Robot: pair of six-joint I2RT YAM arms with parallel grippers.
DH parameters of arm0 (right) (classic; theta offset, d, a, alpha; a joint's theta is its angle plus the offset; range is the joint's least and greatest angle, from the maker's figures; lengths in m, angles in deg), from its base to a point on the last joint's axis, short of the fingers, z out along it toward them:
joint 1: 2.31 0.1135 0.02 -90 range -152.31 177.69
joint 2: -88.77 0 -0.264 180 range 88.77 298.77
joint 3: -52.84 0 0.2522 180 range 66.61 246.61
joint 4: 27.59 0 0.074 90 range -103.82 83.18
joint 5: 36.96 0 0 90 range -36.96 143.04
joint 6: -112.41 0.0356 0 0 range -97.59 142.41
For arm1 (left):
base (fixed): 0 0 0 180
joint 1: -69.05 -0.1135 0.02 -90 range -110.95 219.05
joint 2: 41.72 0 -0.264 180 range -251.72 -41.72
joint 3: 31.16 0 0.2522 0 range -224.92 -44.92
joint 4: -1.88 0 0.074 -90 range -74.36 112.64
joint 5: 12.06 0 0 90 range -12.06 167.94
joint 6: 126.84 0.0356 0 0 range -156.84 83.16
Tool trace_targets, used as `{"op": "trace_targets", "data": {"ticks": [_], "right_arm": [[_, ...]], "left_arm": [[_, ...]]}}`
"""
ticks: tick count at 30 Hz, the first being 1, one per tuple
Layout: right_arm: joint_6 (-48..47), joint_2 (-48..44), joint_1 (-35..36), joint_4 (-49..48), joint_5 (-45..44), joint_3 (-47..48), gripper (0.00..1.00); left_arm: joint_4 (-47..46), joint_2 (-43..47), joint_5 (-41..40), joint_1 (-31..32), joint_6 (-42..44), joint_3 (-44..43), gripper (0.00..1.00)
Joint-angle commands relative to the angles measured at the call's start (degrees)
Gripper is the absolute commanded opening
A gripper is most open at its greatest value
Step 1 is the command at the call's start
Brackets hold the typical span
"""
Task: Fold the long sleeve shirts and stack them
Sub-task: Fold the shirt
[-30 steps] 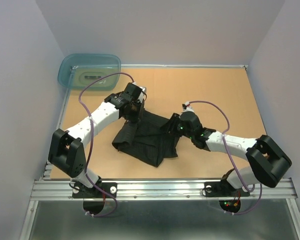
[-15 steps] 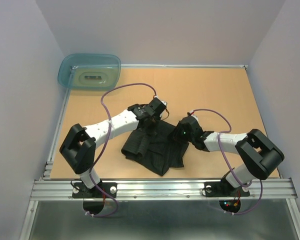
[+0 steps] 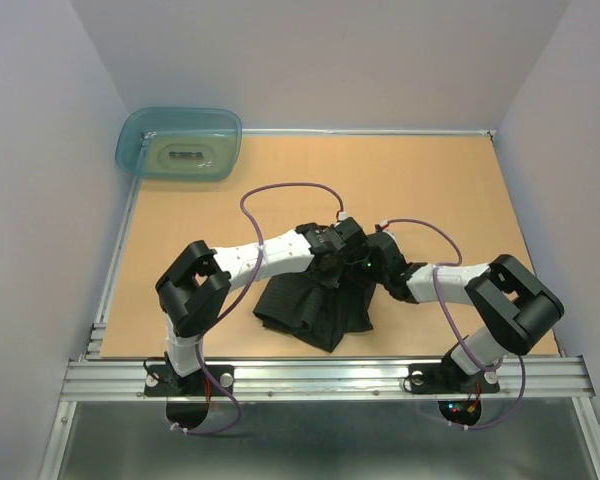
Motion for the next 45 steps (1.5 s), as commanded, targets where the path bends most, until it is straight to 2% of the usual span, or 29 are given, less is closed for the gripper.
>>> {"op": "trace_targets", "data": {"ticks": [1,4,5,8,11,17,21,25,34,36,37,45], "right_arm": [[-0.1,0.1,-0.4,1.3,-0.9,-2.4,0.31],[-0.3,-1.6,-0.4,1.4,-1.5,-2.8,0.31],[-0.3,-2.1,-0.4,1.4,-1.6,-3.0,0.31],[-0.5,-5.2,-0.4,1.6,-2.5,-3.4,0.32],[-1.2,-9.4,-0.4,2.7,-4.1,-3.9,0.33],[-4.1,-18.1,-0.4,11.2,-10.7,-2.6,0.34],[-5.7,-23.7,-2.2,15.8,-14.8,-2.6,0.35],[-5.4,-24.6,-6.1,17.9,-11.3,-3.9,0.34],[-5.5,-20.3,-11.3,17.4,-5.0,-5.0,0.35],[-6.2,-18.7,-11.7,16.8,-3.6,-4.5,0.43],[-6.7,-18.0,-12.1,16.6,-3.2,-4.4,0.44],[-8.2,-11.6,-13.2,10.7,3.7,-4.2,0.45]], "left_arm": [[0.5,0.6,-1.4,0.2,-3.7,-3.7,0.19],[1.0,1.8,-1.7,0.2,-4.1,-5.0,0.41],[1.2,2.7,-1.9,0.2,-4.1,-5.2,0.55],[1.5,5.3,-2.2,0.2,-4.1,-5.3,0.72],[1.5,8.3,-2.2,0.1,-4.4,-4.4,0.79],[-0.7,17.1,-0.5,0.1,-4.5,-0.8,0.8],[-1.8,15.7,0.8,0.2,-5.6,-1.1,0.8],[-4.1,12.3,0.1,0.2,-5.8,-1.7,0.8],[-2.0,-0.2,-3.6,2.6,-3.5,-9.5,0.8],[-1.2,-2.1,-5.2,2.6,-3.6,-10.4,0.8],[-1.1,-2.6,-5.6,2.6,-3.6,-11.1,0.8],[0.3,-7.2,-8.5,2.8,-4.4,-12.6,0.72]]}}
